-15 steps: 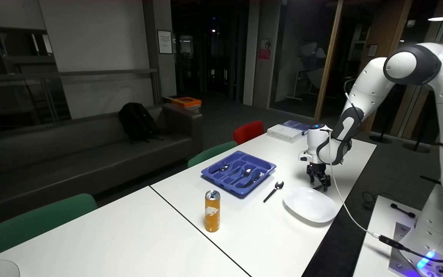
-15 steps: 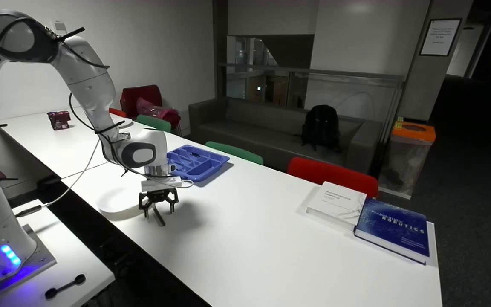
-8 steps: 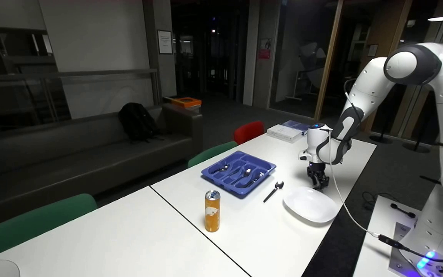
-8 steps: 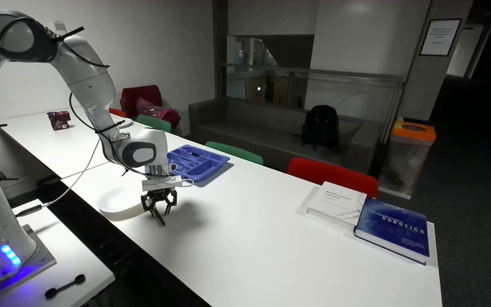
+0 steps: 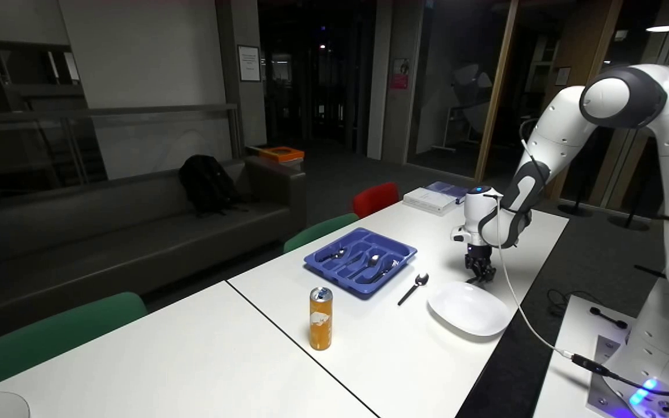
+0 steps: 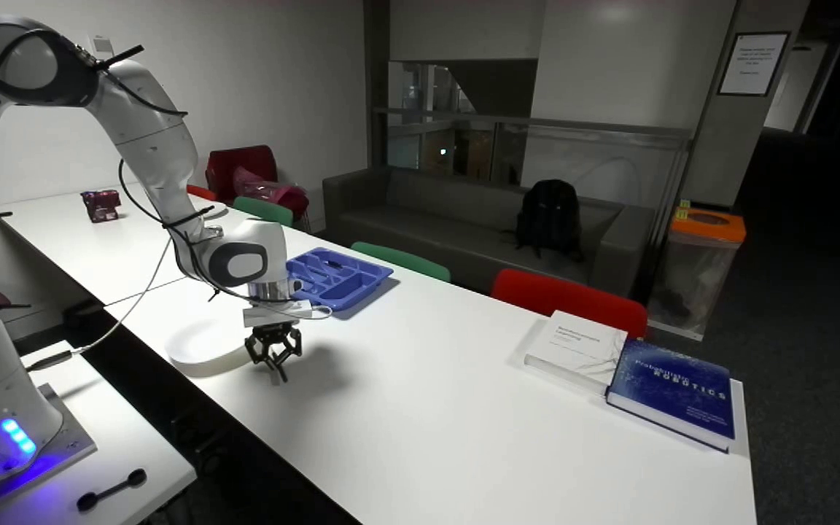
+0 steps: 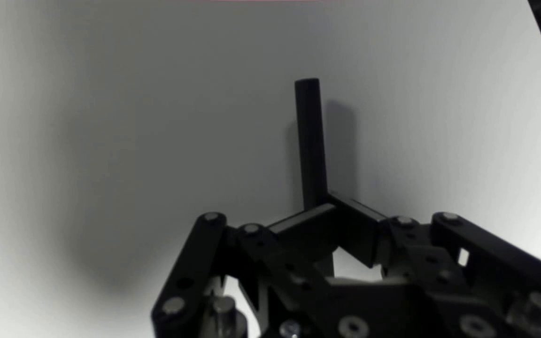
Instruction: Put the knife in blue object
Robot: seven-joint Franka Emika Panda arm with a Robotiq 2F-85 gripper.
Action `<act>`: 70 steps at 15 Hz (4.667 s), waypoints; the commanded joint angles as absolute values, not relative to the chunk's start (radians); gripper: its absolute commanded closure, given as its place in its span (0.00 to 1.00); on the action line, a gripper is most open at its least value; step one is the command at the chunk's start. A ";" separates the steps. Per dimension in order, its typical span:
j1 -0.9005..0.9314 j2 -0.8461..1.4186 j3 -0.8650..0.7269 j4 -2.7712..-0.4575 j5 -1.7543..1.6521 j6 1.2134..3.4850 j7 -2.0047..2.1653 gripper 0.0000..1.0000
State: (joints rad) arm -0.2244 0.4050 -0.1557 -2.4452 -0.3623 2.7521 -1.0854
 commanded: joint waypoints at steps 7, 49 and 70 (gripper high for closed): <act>-0.184 0.282 -0.214 -2.534 -0.488 2.798 -0.970 1.00; -0.347 0.326 -0.110 -2.554 -0.480 2.974 -1.139 0.00; -0.392 0.388 -0.051 -2.444 -0.249 2.853 -1.298 0.00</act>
State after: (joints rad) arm -0.3794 0.3774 -0.0594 -2.4726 -0.2811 2.8886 -1.2516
